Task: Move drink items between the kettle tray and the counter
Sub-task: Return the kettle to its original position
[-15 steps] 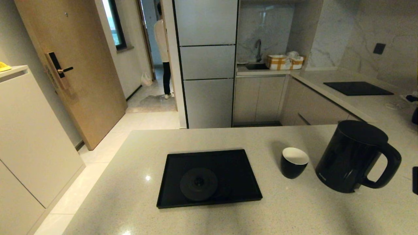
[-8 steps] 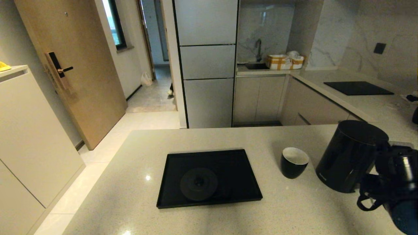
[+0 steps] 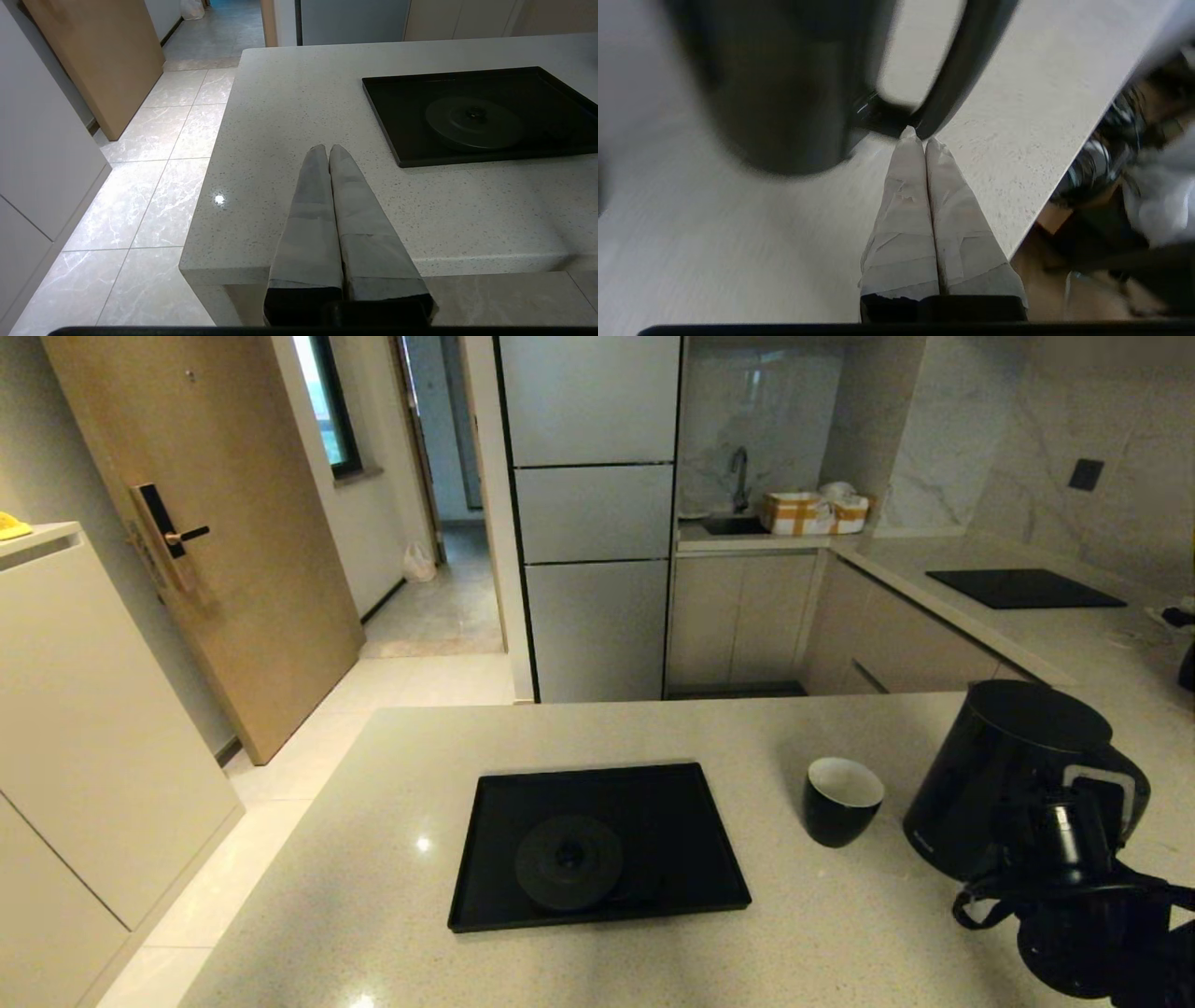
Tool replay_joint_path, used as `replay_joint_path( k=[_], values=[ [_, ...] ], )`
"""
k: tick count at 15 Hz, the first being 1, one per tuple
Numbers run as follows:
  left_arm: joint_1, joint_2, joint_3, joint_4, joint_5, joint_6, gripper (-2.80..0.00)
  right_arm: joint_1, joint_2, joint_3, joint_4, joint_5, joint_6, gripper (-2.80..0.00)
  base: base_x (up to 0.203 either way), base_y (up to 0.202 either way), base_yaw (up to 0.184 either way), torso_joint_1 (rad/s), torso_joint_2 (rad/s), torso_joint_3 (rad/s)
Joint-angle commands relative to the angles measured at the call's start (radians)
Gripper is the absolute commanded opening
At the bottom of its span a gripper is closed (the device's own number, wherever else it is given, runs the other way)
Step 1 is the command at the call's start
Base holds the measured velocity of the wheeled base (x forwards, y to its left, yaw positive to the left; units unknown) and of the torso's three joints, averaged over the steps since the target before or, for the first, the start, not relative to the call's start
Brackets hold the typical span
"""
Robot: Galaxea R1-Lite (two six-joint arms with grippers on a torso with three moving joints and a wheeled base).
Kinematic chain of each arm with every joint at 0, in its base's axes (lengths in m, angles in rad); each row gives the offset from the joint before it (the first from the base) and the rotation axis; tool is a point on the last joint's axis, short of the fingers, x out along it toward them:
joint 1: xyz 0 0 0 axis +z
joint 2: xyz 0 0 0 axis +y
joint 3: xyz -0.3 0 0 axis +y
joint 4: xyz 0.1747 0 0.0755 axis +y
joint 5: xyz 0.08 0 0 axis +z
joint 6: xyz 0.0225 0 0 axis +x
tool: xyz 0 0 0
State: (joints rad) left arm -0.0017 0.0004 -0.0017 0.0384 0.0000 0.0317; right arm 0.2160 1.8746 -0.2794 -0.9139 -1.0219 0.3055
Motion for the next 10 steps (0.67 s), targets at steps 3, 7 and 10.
replay_joint_path(
  k=[3, 7, 10],
  values=[
    [0.000, 0.000, 0.000, 0.000, 0.000, 0.001, -2.80, -0.073, 0.112, -0.012, -0.147, 0.045, -0.020, -2.80, 0.000, 0.000, 0.000, 0.000, 0.00, 0.000],
    [0.000, 0.000, 0.000, 0.000, 0.000, 0.001, -2.80, -0.091, 0.140, 0.003, -0.290, 0.070, -0.089, -2.80, 0.000, 0.000, 0.000, 0.000, 0.00, 0.000],
    [0.000, 0.000, 0.000, 0.000, 0.000, 0.001, -2.80, -0.091, 0.167, 0.003, -0.345, 0.064, -0.132, 0.00, 0.000, 0.000, 0.000, 0.000, 0.00, 0.000]
  ],
)
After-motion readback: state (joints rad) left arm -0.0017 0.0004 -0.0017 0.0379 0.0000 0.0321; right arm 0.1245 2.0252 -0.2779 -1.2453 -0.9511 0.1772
